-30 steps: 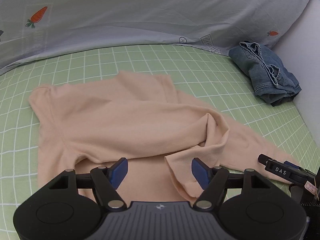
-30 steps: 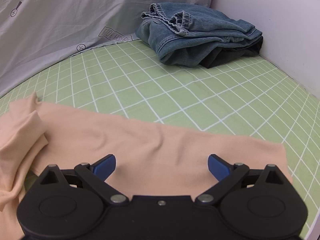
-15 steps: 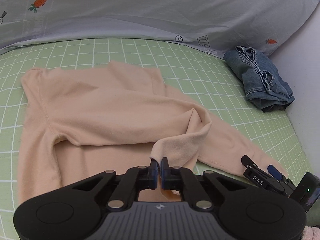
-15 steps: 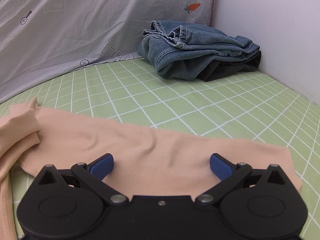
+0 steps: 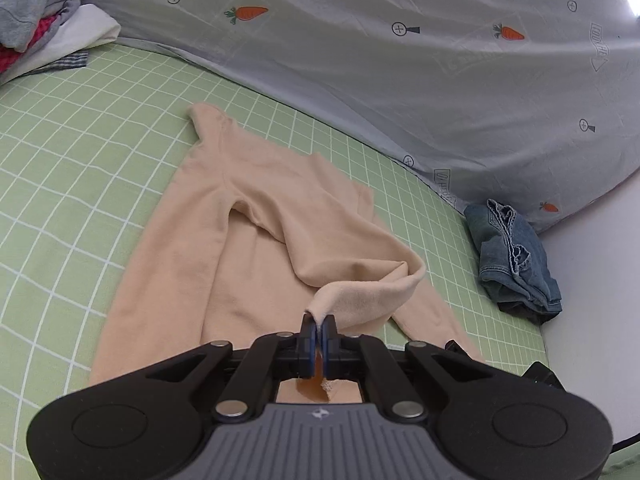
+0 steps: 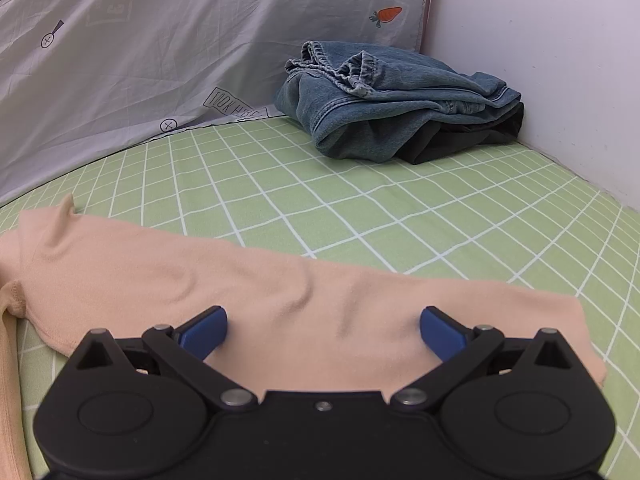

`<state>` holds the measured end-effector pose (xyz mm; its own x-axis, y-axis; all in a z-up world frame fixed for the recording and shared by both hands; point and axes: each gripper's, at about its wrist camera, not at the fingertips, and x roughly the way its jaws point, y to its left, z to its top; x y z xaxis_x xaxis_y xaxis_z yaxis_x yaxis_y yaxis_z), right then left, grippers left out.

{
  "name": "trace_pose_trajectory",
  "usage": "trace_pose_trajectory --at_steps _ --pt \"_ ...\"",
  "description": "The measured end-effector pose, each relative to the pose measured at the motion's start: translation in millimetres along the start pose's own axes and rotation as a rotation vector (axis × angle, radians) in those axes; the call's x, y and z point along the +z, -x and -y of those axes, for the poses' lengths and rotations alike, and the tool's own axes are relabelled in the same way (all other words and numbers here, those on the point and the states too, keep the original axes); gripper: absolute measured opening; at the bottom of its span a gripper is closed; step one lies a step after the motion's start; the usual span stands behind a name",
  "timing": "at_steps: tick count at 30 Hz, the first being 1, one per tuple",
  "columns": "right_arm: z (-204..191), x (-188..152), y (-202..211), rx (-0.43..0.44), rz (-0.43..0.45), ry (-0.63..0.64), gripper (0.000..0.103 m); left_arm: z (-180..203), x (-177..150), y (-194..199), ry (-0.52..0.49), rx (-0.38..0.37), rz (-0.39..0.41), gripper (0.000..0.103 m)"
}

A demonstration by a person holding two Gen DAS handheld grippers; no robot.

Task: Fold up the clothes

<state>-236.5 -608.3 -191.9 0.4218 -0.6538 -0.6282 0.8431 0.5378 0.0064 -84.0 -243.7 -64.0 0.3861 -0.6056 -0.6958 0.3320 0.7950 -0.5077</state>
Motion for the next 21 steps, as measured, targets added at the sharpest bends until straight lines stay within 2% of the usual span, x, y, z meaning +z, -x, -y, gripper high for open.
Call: trace_pose_trajectory --at_steps 7,12,16,19,21 --pt "1 2 -1 0.003 -0.001 0.002 0.103 -51 -40 47 0.182 0.144 0.037 0.003" --pt "1 2 -1 0.004 -0.001 0.003 0.103 -97 -68 55 0.370 0.233 -0.017 0.003" --pt "0 1 -1 0.003 -0.001 0.004 0.103 -126 -90 51 0.517 0.249 -0.085 0.003" --pt "0 0 1 0.001 -0.001 0.009 0.103 -132 -98 49 0.541 0.259 -0.123 0.003" --pt "-1 0 2 0.006 0.000 0.015 0.103 -129 -99 49 0.512 0.260 -0.132 0.004"
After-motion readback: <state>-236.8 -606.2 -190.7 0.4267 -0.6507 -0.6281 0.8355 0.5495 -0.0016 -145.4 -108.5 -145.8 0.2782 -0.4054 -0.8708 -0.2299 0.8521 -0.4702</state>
